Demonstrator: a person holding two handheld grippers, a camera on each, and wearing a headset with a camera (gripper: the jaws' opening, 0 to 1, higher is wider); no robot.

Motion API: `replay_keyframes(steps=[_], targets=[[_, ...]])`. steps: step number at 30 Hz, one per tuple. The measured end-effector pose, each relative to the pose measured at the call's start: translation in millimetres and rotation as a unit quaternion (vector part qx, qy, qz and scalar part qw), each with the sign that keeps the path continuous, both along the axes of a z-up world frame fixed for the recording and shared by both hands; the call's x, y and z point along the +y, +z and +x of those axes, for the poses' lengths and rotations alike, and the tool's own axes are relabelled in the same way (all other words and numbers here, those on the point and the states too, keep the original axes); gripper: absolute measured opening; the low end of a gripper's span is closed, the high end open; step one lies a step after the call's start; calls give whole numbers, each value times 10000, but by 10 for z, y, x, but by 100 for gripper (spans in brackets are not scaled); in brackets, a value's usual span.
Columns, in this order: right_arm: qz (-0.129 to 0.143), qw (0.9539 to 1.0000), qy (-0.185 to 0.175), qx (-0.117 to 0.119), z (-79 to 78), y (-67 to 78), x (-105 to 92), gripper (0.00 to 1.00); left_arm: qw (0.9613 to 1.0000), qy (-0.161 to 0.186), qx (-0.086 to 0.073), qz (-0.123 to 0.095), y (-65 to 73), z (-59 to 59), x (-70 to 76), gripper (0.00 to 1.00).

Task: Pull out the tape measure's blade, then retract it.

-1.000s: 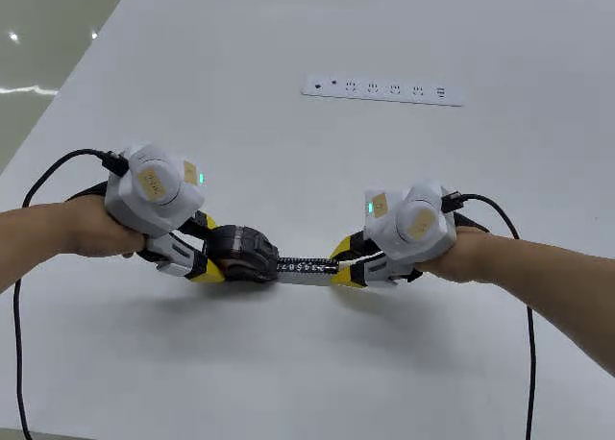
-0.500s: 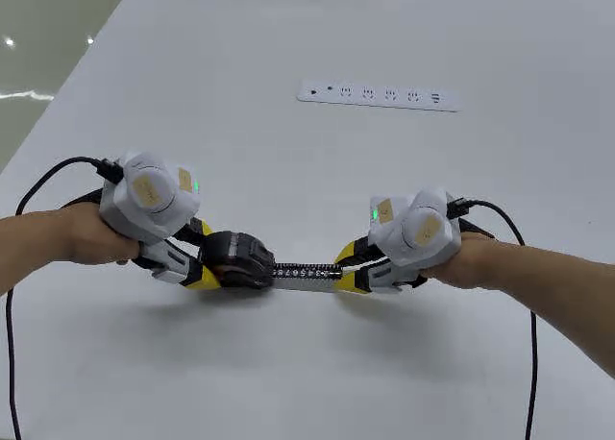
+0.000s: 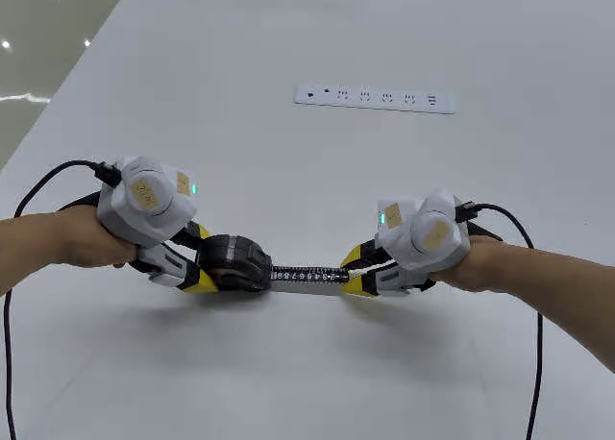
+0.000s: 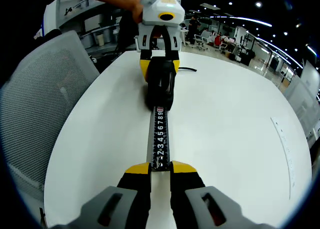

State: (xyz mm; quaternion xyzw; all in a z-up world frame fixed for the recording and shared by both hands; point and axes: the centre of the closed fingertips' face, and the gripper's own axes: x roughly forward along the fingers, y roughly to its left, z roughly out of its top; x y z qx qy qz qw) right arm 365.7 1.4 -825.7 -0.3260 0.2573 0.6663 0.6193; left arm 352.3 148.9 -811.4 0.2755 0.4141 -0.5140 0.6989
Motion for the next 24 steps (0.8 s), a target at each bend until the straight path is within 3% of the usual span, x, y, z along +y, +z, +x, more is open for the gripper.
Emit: replay_keyframes(steps=[24], targets=[[-159,9999,-38,41,4,-34,-314,12,10000,-4,75,64,-47,-18,15,29]])
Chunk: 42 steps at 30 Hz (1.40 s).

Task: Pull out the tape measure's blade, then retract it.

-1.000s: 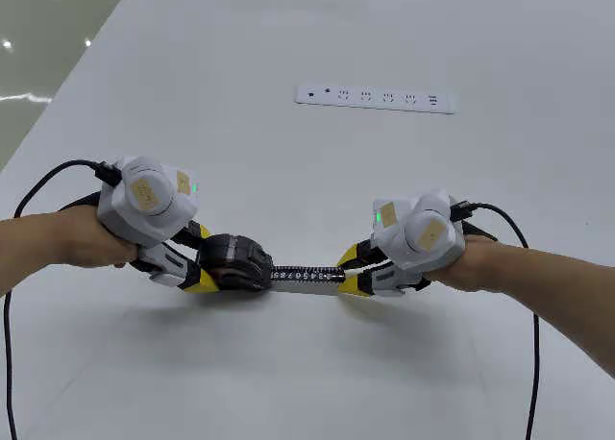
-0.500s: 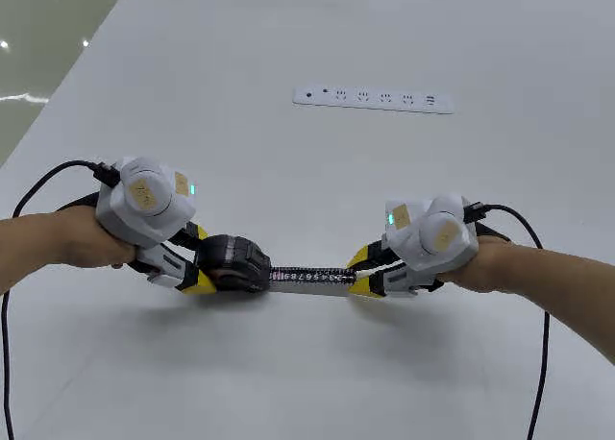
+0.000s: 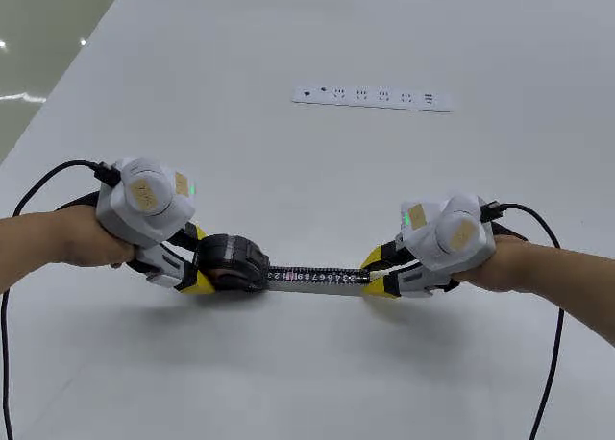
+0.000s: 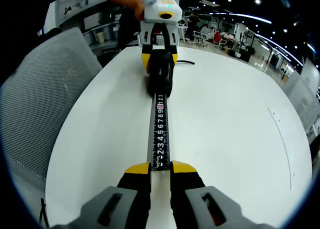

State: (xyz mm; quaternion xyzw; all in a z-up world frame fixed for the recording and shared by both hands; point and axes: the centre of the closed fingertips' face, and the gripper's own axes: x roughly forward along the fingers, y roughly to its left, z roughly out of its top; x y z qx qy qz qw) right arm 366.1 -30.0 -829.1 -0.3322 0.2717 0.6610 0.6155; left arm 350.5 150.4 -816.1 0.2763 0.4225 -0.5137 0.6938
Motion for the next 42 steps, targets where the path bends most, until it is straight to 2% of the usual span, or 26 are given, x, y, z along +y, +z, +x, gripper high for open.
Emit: replay_keyframes(steps=[13,42], targets=[[-102,9999,-95,26,9,-29,-237,12,10000,-43,34,80,-34,-6,3,29],[-365,9989,-298,45,31,-42,-692,12,9999,-58,59,104,-39,5,29,29]])
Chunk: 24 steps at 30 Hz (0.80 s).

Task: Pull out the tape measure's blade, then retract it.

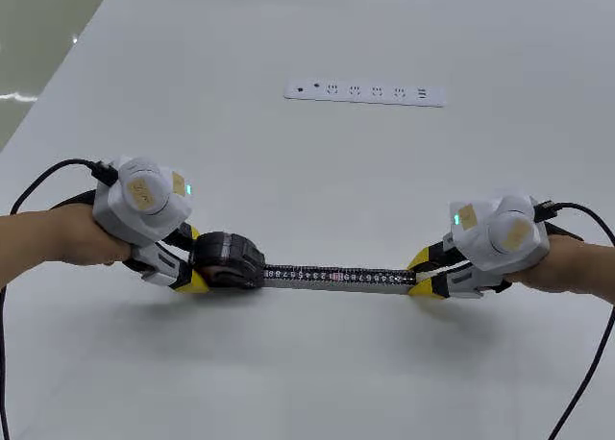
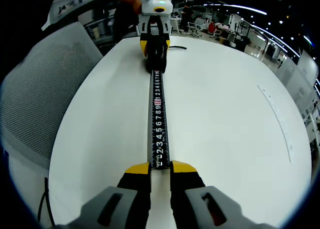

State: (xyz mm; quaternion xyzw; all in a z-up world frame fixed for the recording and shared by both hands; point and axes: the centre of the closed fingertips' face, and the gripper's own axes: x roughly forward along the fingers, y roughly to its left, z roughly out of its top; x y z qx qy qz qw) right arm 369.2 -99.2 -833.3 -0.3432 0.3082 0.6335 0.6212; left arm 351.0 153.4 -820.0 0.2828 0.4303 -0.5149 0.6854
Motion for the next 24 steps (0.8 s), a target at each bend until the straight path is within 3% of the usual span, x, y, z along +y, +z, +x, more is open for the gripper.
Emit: replay_keyframes(steps=[15,24], targets=[[-97,9998,-157,60,-4,6,-241,12,10000,13,31,15,4,-4,-10,29],[-108,9997,-221,95,-43,22,-245,12,9999,-25,132,52,5,-19,-17,29]])
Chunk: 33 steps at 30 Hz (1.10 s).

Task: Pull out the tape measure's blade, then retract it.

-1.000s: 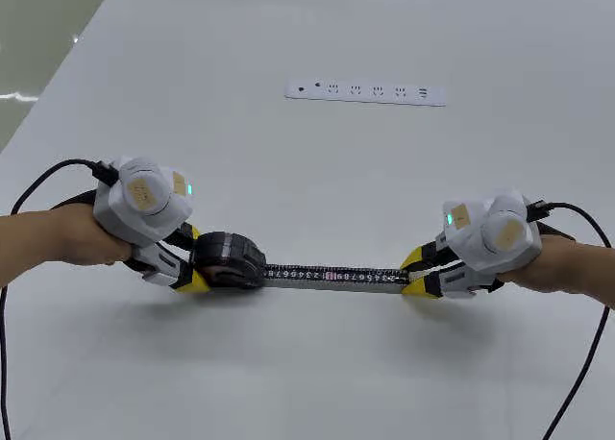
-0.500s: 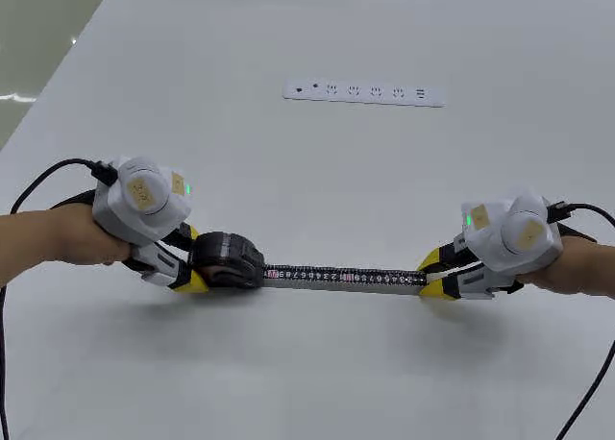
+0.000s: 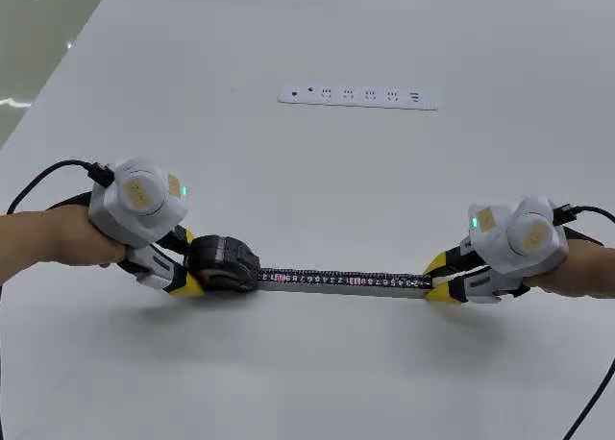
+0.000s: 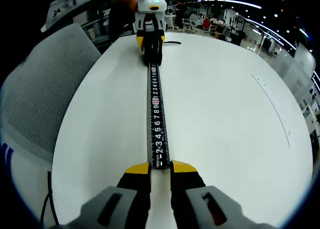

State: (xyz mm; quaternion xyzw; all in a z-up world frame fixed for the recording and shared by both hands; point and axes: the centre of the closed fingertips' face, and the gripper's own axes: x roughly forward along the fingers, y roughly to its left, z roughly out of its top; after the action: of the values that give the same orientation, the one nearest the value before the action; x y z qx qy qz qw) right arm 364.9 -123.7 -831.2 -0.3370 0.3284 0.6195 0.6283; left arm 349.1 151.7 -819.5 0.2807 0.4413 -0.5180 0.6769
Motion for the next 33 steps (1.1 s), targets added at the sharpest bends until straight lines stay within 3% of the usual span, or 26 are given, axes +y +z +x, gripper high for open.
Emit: replay_keyframes(steps=[12,20,33], targets=[[-97,9999,-20,19,23,-28,-5,15,10000,12,92,10,2,-10,4,30],[-113,9999,26,-51,35,-23,3,19,9998,54,113,133,-25,-26,73,31],[-239,9996,-19,-113,7,-9,-150,28,9990,428,-20,-159,53,-14,111,40]])
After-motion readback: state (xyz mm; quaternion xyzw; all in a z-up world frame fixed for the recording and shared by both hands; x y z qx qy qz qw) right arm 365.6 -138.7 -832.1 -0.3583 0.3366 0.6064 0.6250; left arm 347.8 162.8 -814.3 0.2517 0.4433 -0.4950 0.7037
